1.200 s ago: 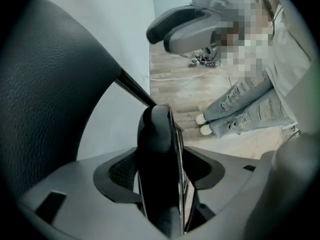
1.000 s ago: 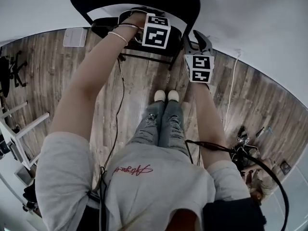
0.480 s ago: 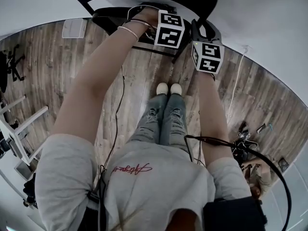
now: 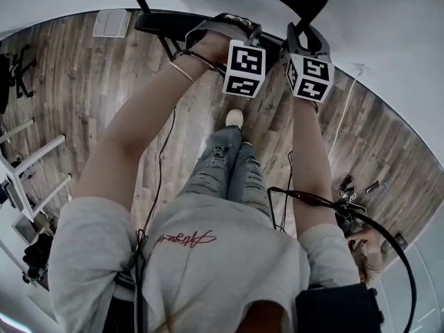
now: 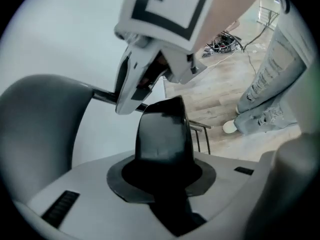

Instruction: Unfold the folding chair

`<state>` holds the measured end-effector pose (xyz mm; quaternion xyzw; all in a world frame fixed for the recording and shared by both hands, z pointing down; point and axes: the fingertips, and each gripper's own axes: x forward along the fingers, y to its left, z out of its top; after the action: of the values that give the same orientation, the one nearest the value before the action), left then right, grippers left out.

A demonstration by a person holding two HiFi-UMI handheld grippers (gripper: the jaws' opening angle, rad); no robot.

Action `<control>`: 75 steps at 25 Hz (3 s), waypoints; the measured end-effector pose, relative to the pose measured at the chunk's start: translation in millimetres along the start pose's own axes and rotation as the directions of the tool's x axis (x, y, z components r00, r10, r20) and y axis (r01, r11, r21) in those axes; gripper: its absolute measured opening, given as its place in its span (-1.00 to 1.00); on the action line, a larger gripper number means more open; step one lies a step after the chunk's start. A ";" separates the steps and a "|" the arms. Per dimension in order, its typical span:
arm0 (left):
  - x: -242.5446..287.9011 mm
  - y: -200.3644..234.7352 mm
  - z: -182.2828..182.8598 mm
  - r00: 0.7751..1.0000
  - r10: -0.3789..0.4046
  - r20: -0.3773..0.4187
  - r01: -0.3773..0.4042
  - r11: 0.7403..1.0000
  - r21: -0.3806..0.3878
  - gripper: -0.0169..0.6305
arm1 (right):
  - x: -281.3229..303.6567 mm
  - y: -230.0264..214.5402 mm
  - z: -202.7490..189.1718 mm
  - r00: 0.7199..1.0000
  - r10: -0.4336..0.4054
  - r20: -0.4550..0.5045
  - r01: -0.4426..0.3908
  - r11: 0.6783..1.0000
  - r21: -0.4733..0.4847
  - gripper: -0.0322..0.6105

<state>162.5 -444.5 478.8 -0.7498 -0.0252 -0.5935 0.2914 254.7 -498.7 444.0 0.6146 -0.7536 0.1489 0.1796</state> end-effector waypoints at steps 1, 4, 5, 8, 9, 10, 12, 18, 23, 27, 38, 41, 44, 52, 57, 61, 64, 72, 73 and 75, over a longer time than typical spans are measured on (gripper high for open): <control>-4.6 -8.4 1.7 0.999 0.041 -0.002 -0.041 0.999 0.002 -0.54 | -1.2 1.0 -2.1 1.000 -0.001 0.002 0.001 1.000 0.001 -0.49; -17.0 -35.8 5.5 0.986 0.168 -0.012 -0.168 0.986 0.004 -0.55 | -4.7 5.2 -7.4 1.000 -0.010 0.021 0.011 0.999 -0.034 -0.49; -20.2 -44.8 6.6 0.978 0.207 -0.016 -0.207 0.978 0.007 -0.55 | -7.5 6.7 -8.3 0.999 -0.025 0.038 0.027 0.998 -0.065 -0.49; -28.6 -70.7 10.1 0.952 0.305 -0.019 -0.304 0.952 0.022 -0.55 | -29.9 7.9 -14.8 0.988 -0.103 0.117 0.116 0.988 -0.106 -0.49; -31.9 -78.4 10.3 0.944 0.331 -0.021 -0.330 0.944 0.029 -0.55 | -42.5 8.3 -19.3 0.981 -0.131 0.143 0.143 0.987 -0.077 -0.49; -35.2 -85.6 10.6 0.936 0.352 -0.018 -0.352 0.936 0.033 -0.55 | -56.8 10.3 -24.8 0.974 -0.154 0.164 0.162 0.986 -0.037 -0.49; -38.8 -104.7 14.3 0.930 0.367 0.009 -0.367 0.930 0.005 -0.55 | -89.5 22.8 -38.0 0.966 -0.172 0.194 0.172 0.985 0.020 -0.67; -52.8 -140.0 9.2 0.818 0.573 -0.043 -0.565 0.816 0.126 -0.55 | -182.2 108.9 -81.9 0.968 -0.041 0.248 0.046 0.999 -0.015 -0.79; -49.6 -193.1 14.1 0.786 0.618 -0.003 -0.616 0.783 0.086 -0.54 | -204.8 173.6 -129.3 0.980 0.029 0.198 -0.031 0.999 0.008 -0.79; -44.7 -234.8 18.2 0.744 0.667 0.048 -0.669 0.743 0.037 -0.48 | -220.2 196.2 -166.9 0.985 0.007 0.170 -0.011 1.000 0.025 -0.81; -26.7 -332.3 18.3 0.600 0.798 0.058 -0.800 0.598 0.051 -0.32 | -265.5 269.2 -277.0 0.995 -0.021 0.102 0.024 0.999 -0.027 -0.81; -28.1 -341.8 21.7 0.552 0.832 0.061 -0.834 0.550 0.048 -0.32 | -277.3 278.1 -318.6 0.998 -0.023 0.065 0.023 1.000 0.003 -0.81; -28.2 -344.3 25.0 0.505 0.860 0.068 -0.863 0.505 0.031 -0.32 | -283.0 280.6 -352.5 0.998 -0.026 0.056 0.024 0.999 0.039 -0.81; -18.7 -420.2 24.3 0.533 0.846 0.019 -0.845 0.533 0.039 -0.24 | -301.0 311.0 -390.1 0.996 0.059 0.066 -0.062 0.997 0.046 -0.81; -0.7 -458.1 25.7 0.564 0.826 -0.026 -0.825 0.564 0.032 -0.08 | -303.8 308.4 -406.9 0.995 0.068 0.079 -0.073 0.995 0.064 -0.81; 12.0 -482.4 26.6 0.569 0.821 -0.046 -0.821 0.571 0.034 -0.05 | -308.0 316.2 -431.5 0.996 0.070 0.052 -0.073 0.996 0.057 -0.81; 19.7 -497.7 27.8 0.560 0.827 -0.050 -0.827 0.561 0.032 -0.04 | -310.2 320.6 -447.7 0.996 0.087 0.030 -0.088 0.996 0.024 -0.81; 24.8 -504.5 33.2 0.530 0.847 -0.038 -0.847 0.531 0.026 -0.04 | -311.6 327.3 -468.0 0.995 0.093 0.045 -0.095 0.995 0.039 -0.81; 23.8 -505.1 32.7 0.522 0.852 -0.036 -0.852 0.523 0.014 -0.04 | -312.4 329.7 -471.4 0.995 0.095 0.041 -0.096 0.995 0.026 -0.81; 19.9 -505.7 30.7 0.501 0.864 -0.045 -0.865 0.500 -0.036 0.01 | -316.2 335.7 -476.4 0.993 0.108 0.043 -0.109 0.994 0.008 -0.81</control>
<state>1.1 -17.1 698.8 -0.6635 0.3716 -0.3772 0.5286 24.4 56.6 723.8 0.5766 -0.7888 0.1491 0.1521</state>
